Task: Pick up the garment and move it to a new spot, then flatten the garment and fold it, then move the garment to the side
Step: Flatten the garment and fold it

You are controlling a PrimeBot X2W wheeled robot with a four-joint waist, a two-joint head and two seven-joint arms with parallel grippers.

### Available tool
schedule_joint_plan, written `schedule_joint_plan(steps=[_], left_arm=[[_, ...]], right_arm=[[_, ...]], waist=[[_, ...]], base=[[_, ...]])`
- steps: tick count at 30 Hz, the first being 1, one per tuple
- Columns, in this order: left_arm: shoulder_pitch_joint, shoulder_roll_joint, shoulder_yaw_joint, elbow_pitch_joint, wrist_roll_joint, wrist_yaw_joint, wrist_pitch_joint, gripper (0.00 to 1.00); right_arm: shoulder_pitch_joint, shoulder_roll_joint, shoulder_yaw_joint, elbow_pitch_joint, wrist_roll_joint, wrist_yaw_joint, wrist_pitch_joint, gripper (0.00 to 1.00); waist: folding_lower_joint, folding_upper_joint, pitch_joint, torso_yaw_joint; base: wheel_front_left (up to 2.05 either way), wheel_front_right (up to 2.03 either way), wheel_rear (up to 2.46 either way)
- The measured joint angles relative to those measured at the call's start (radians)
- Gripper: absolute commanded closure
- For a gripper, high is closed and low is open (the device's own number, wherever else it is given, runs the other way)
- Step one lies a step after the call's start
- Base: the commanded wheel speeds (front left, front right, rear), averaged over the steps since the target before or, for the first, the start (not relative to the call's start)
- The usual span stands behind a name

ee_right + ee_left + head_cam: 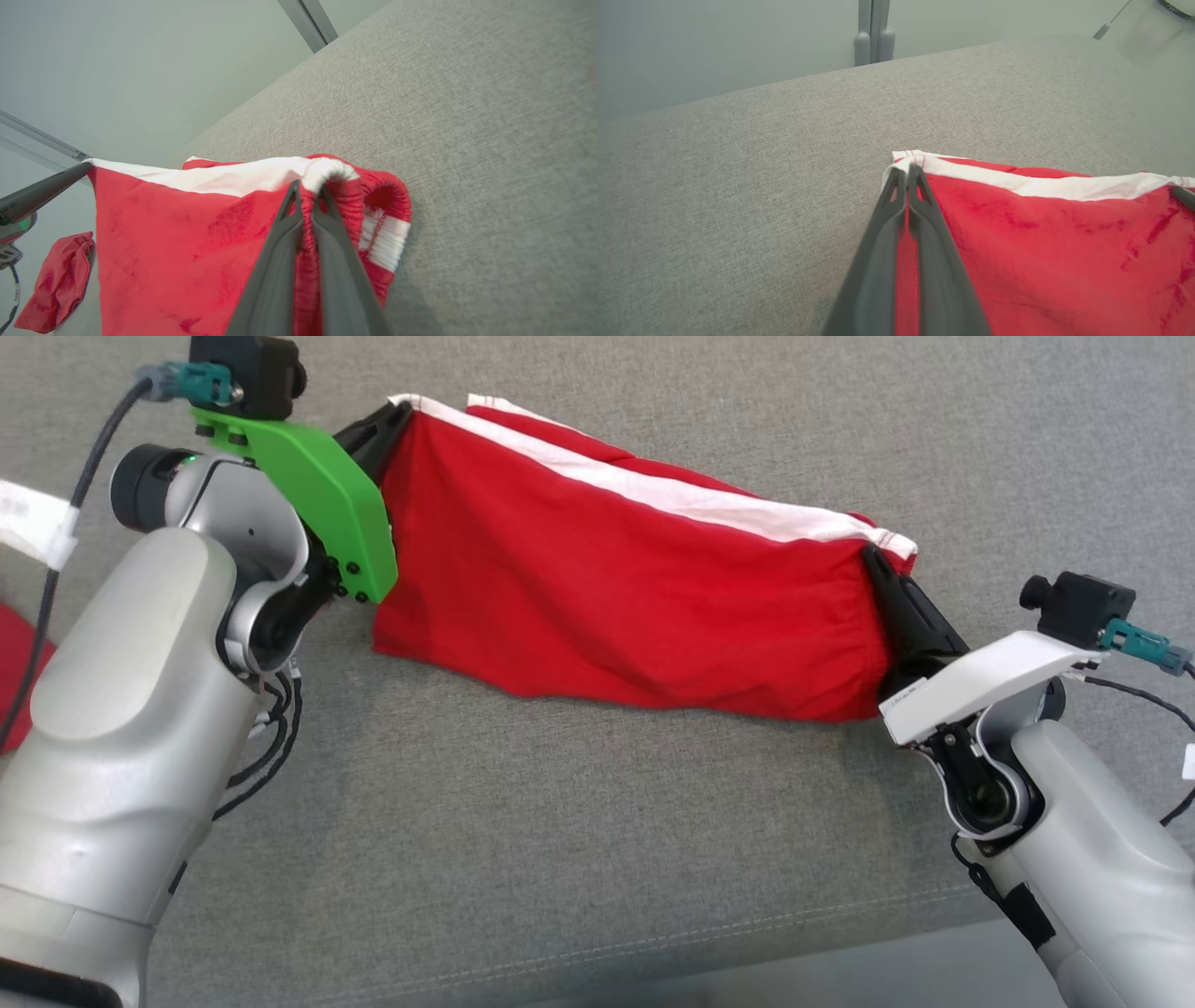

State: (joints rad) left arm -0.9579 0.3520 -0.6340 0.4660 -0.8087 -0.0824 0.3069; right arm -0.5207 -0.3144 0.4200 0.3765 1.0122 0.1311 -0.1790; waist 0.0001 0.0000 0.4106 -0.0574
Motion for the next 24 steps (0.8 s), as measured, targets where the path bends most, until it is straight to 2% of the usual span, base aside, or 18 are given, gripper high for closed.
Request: schedule_joint_plan(steps=[7,13,14,16,17,18,19,20,24], left_arm=[[-0.104,-0.030,-0.006,0.203,-0.031,-0.038,-0.028,1.00],[-0.147,-0.046,-0.037,0.283,-0.068,-0.045,-0.069,1.00],[-0.151,-0.049,-0.046,0.287,-0.074,-0.045,-0.077,1.00],[-0.158,-0.050,-0.060,0.297,-0.096,-0.046,-0.085,1.00],[-0.160,-0.049,-0.065,0.305,-0.108,-0.046,-0.090,1.00],[-0.161,-0.047,-0.067,0.314,-0.122,-0.046,-0.098,0.94],[-0.162,-0.045,-0.071,0.321,-0.131,-0.046,-0.108,0.61],[-0.163,-0.044,-0.074,0.329,-0.137,-0.046,-0.115,0.00],[-0.163,-0.039,-0.085,0.344,-0.160,-0.046,-0.174,0.00]], right_arm=[[-0.065,0.032,0.030,0.050,-0.002,0.000,-0.015,1.00],[-0.089,0.038,0.066,0.061,0.018,0.000,-0.031,1.00],[-0.091,0.038,0.071,0.060,0.024,0.000,-0.034,0.86],[-0.097,0.037,0.080,0.061,0.030,0.000,-0.040,0.35],[-0.098,0.035,0.087,0.062,0.034,0.000,-0.040,0.00],[-0.098,0.034,0.090,0.060,0.038,0.000,-0.043,0.00],[-0.098,0.033,0.093,0.058,0.044,0.000,-0.044,0.00],[-0.098,0.030,0.099,0.057,0.046,0.000,-0.047,0.00],[-0.091,0.007,0.098,0.049,0.044,0.001,-0.062,0.00]], waist=[[0.0001,0.0000,0.055,-0.047],[0.0000,0.0000,0.080,-0.078],[0.0001,0.0000,0.083,-0.081],[0.0001,0.0000,0.086,-0.087],[0.0001,0.0000,0.087,-0.090],[0.0000,0.0000,0.087,-0.091],[0.0000,0.0000,0.087,-0.093],[0.0001,0.0000,0.086,-0.094],[0.0000,0.0000,0.080,-0.090]], base=[[0.00,0.00,0.00],[0.00,0.00,0.00],[0.00,0.00,0.00],[0.00,0.00,0.00],[0.00,0.00,0.00],[0.00,0.00,0.00],[0.00,0.00,0.00],[0.00,0.00,0.00],[0.00,0.00,0.00]])
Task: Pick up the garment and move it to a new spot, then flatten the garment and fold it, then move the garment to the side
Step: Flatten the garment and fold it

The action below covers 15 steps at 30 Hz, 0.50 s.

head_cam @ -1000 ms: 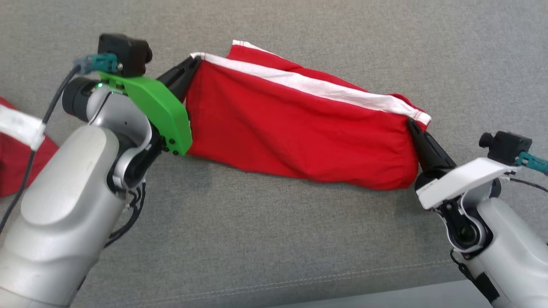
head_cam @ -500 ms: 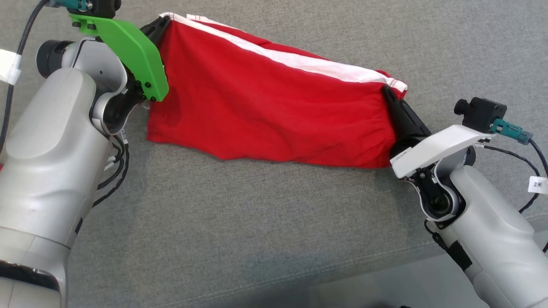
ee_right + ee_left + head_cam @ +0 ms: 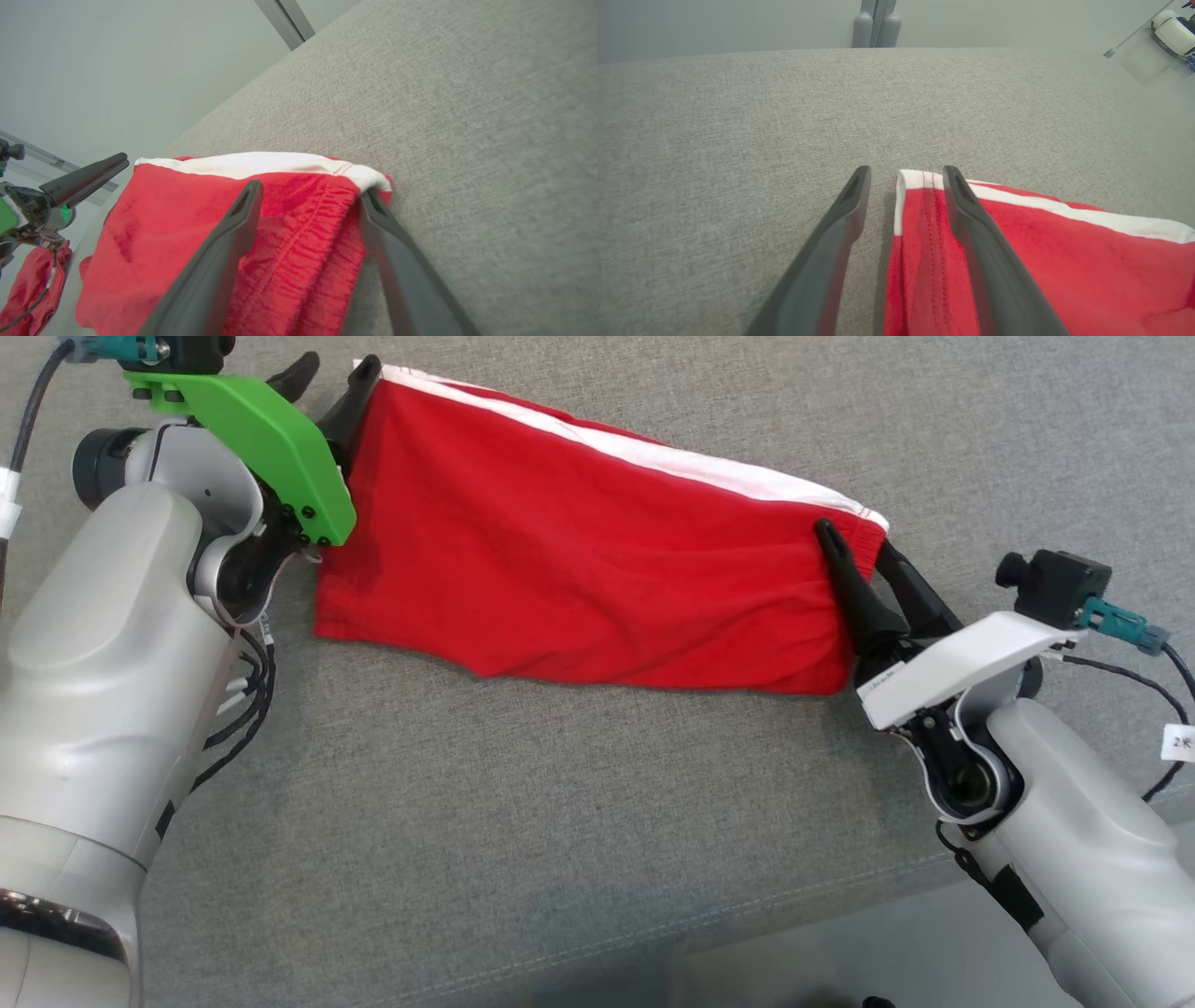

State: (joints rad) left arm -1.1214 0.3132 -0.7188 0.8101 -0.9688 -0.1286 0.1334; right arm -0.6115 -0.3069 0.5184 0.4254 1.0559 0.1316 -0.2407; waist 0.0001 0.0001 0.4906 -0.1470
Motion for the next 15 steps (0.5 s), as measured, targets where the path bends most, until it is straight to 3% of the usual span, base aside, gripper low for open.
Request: schedule_joint_plan(steps=[8,15], left_arm=[[0.028,0.021,0.003,0.011,0.014,0.005,-0.196,0.00],[0.130,0.038,0.017,-0.087,0.055,0.093,-0.354,0.00]], right_arm=[[0.113,-0.040,-0.055,-0.051,-0.047,0.000,-0.015,0.00],[0.235,-0.044,-0.208,-0.137,-0.183,-0.001,-0.021,0.00]], waist=[[-0.0001,0.0000,-0.032,0.033],[-0.0001,0.0000,-0.074,0.067]], base=[[0.00,0.00,0.00],[0.00,0.00,0.00]])
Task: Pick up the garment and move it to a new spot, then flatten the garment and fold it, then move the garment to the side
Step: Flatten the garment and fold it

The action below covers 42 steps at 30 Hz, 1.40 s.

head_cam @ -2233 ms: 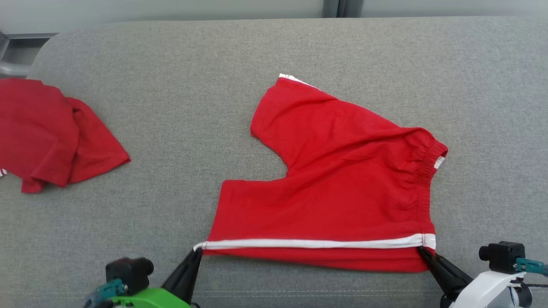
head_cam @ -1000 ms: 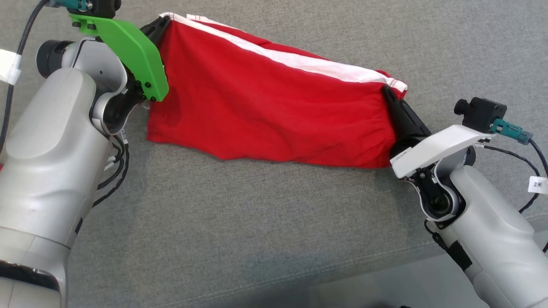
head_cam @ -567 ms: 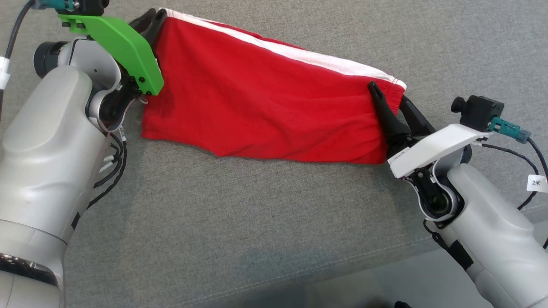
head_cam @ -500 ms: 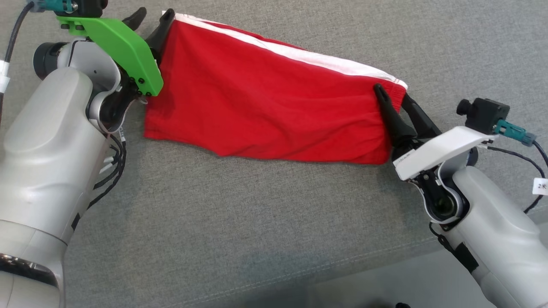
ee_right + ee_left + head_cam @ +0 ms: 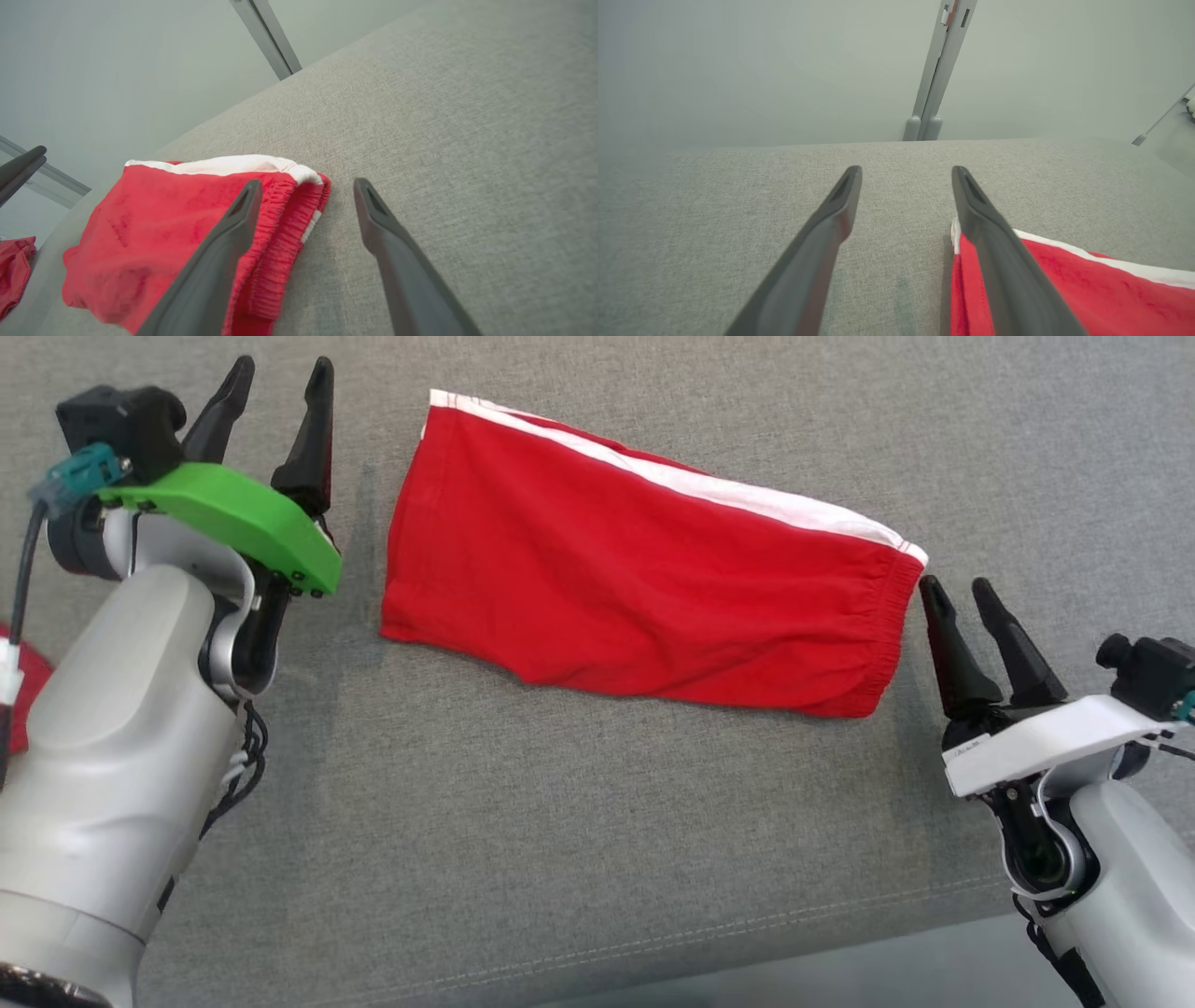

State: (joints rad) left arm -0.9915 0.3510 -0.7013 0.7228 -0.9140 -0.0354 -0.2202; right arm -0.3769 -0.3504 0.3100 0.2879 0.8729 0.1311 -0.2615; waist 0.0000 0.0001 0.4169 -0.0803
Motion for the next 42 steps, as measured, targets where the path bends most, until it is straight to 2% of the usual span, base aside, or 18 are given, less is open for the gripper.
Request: schedule_joint_plan(steps=[5,10,16,22,28,42], left_arm=[[0.130,0.022,0.053,-0.165,0.015,0.084,-0.037,0.00],[0.294,0.039,0.157,-0.359,0.047,0.162,-0.041,0.00],[0.508,0.032,0.238,-0.521,0.154,0.217,-0.042,0.00],[0.667,0.012,0.270,-0.593,0.260,0.261,-0.044,0.00],[0.752,-0.002,0.287,-0.623,0.313,0.268,-0.044,0.00],[0.837,-0.058,0.339,-0.594,0.373,0.198,-0.044,0.00]], right_arm=[[0.069,0.055,-0.129,-0.080,-0.153,0.000,0.000,0.00],[0.108,0.113,-0.198,-0.116,-0.312,0.000,0.000,0.00],[0.143,0.161,-0.240,-0.125,-0.449,0.000,0.000,0.00],[0.198,0.179,-0.245,-0.124,-0.503,0.000,0.006,0.00],[0.251,0.181,-0.262,-0.131,-0.536,0.000,0.018,0.00],[0.317,0.212,-0.274,-0.163,-0.582,0.000,0.050,0.00]], waist=[[0.0000,0.0000,-0.034,0.022],[-0.0001,0.0000,-0.071,0.042],[-0.0001,0.0000,-0.116,0.062],[-0.0001,0.0000,-0.167,0.076],[-0.0001,0.0000,-0.206,0.088],[-0.0001,0.0000,-0.274,0.083]], base=[[0.00,0.00,0.00],[0.00,0.00,0.00],[0.00,0.00,0.00],[0.00,0.00,0.00],[0.00,0.00,0.00],[0.00,0.00,0.00]])
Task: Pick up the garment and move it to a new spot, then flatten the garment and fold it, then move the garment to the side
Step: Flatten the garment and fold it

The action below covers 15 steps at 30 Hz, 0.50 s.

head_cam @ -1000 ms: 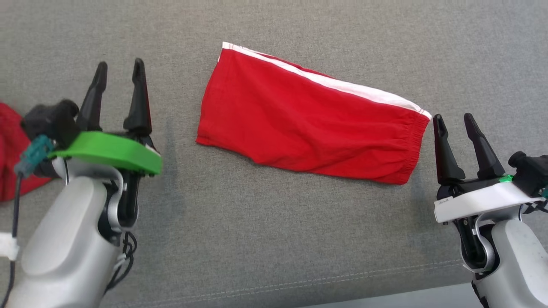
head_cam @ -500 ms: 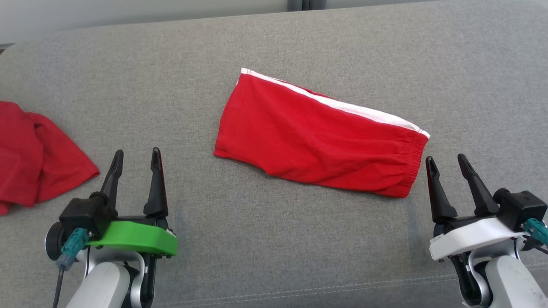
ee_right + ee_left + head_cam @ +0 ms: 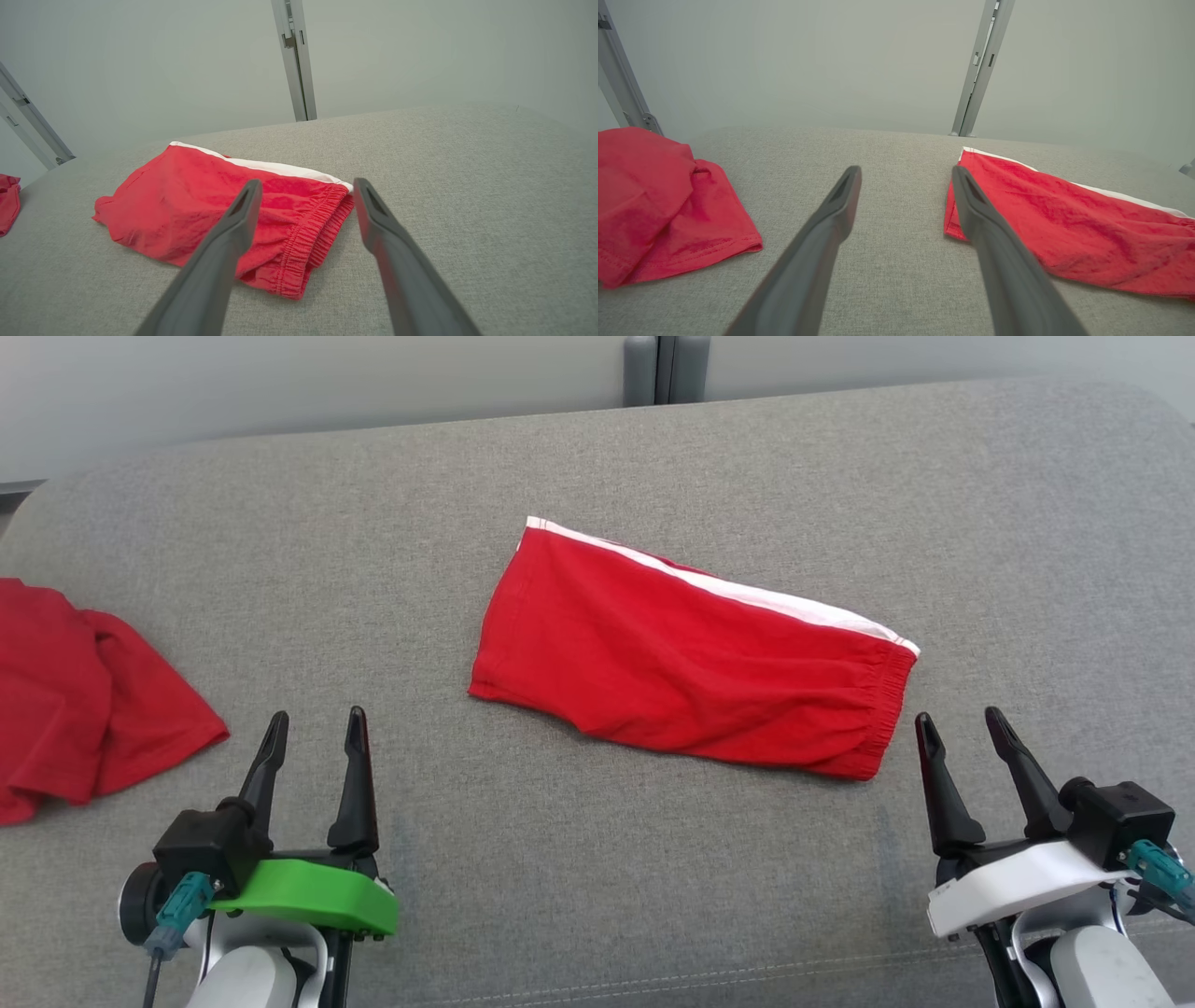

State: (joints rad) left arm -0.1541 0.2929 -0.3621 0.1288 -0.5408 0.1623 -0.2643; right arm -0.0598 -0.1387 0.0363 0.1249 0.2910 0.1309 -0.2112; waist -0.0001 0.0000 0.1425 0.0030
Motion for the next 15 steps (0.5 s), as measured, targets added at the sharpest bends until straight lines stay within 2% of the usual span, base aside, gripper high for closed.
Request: schedule_joint_plan(steps=[9,15], left_arm=[[-0.047,-0.013,-0.033,0.036,0.023,-0.023,0.022,0.00],[-0.146,-0.040,-0.088,0.110,0.016,-0.081,0.099,0.00]], right_arm=[[0.003,0.000,-0.002,-0.016,-0.014,0.000,0.012,0.00],[-0.010,-0.002,0.001,-0.030,-0.031,0.000,0.020,0.00]], waist=[[0.0000,0.0000,0.019,-0.001],[0.0000,0.0000,0.044,-0.013]], base=[[0.00,0.00,0.00],[0.00,0.00,0.00]])
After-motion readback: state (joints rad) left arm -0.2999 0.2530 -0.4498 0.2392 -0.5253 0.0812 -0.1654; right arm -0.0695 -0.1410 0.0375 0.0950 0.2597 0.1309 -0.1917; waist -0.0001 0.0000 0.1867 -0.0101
